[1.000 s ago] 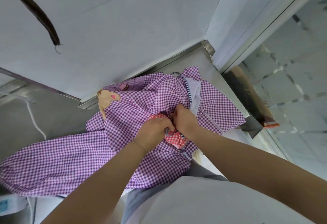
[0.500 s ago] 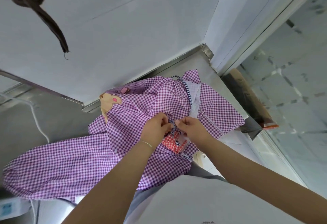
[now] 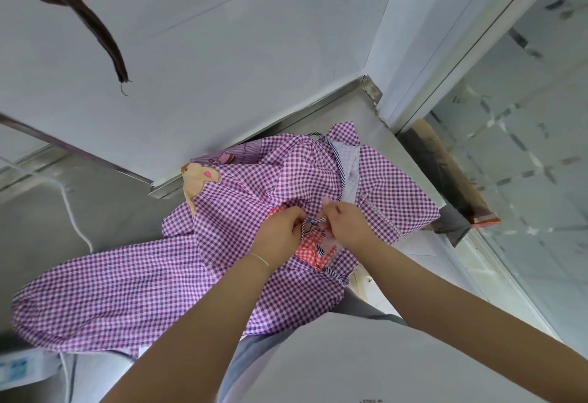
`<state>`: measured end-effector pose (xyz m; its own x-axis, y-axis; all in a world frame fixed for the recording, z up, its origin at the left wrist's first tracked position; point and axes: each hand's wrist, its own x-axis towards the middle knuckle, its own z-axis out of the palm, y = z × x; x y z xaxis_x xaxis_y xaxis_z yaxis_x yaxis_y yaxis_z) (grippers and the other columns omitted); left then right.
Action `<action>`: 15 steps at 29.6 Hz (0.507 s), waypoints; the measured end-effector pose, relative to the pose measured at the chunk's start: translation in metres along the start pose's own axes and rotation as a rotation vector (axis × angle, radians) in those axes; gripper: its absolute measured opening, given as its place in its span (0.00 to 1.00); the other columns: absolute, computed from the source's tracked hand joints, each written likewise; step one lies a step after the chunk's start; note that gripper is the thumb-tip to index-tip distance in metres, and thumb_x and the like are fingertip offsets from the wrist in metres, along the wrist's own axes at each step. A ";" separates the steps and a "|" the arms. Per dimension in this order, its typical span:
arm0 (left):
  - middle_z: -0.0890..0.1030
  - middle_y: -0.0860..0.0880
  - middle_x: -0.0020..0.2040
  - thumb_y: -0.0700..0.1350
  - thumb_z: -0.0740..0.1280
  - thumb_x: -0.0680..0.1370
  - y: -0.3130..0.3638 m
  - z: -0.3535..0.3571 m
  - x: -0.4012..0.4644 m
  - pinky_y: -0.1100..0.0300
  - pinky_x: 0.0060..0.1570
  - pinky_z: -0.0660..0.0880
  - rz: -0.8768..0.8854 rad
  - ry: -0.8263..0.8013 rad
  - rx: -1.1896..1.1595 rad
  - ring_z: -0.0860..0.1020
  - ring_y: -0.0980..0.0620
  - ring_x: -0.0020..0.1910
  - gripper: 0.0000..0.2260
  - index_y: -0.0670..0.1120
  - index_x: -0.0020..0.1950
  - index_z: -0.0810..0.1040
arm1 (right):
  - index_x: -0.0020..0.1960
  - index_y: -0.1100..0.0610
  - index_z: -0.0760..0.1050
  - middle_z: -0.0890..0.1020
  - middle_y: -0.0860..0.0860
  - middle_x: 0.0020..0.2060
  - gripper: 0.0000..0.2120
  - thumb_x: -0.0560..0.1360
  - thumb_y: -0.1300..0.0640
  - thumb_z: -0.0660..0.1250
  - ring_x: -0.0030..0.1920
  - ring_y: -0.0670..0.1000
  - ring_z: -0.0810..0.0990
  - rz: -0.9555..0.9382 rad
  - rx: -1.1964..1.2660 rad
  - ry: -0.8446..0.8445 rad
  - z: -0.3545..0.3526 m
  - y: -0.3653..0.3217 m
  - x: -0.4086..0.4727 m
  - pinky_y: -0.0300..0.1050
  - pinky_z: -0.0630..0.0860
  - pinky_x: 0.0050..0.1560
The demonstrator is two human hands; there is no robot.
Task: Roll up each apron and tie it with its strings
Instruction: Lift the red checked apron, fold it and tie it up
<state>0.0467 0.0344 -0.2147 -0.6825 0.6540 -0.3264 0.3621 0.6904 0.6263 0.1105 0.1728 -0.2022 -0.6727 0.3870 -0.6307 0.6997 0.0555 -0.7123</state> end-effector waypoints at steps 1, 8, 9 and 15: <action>0.82 0.48 0.45 0.37 0.62 0.78 -0.002 0.000 -0.001 0.58 0.41 0.74 0.015 0.002 -0.005 0.77 0.51 0.41 0.08 0.45 0.52 0.79 | 0.41 0.60 0.75 0.78 0.54 0.35 0.24 0.82 0.43 0.53 0.35 0.51 0.75 0.017 -0.050 -0.002 -0.002 -0.002 0.004 0.45 0.73 0.41; 0.78 0.53 0.42 0.37 0.62 0.78 -0.005 0.001 -0.006 0.61 0.42 0.72 0.068 0.004 -0.046 0.74 0.54 0.40 0.07 0.45 0.52 0.79 | 0.50 0.66 0.78 0.83 0.58 0.44 0.20 0.78 0.47 0.65 0.46 0.55 0.82 0.131 -0.050 -0.304 -0.004 -0.002 0.010 0.48 0.80 0.54; 0.78 0.54 0.42 0.38 0.64 0.78 -0.006 0.001 -0.007 0.62 0.43 0.72 0.067 0.001 -0.059 0.74 0.55 0.40 0.07 0.45 0.51 0.79 | 0.52 0.66 0.78 0.82 0.60 0.46 0.17 0.78 0.51 0.66 0.47 0.55 0.82 0.137 -0.030 -0.322 -0.006 0.000 0.011 0.49 0.80 0.54; 0.79 0.52 0.40 0.40 0.68 0.77 -0.009 0.001 -0.007 0.67 0.42 0.72 -0.105 0.034 -0.268 0.74 0.57 0.38 0.03 0.48 0.45 0.77 | 0.51 0.60 0.71 0.79 0.54 0.44 0.06 0.82 0.59 0.58 0.44 0.49 0.80 0.117 0.008 -0.464 -0.015 0.007 0.006 0.41 0.80 0.46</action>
<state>0.0494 0.0240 -0.2185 -0.7302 0.5690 -0.3782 0.1104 0.6445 0.7566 0.1148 0.1896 -0.2061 -0.6272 -0.0618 -0.7764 0.7765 0.0282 -0.6295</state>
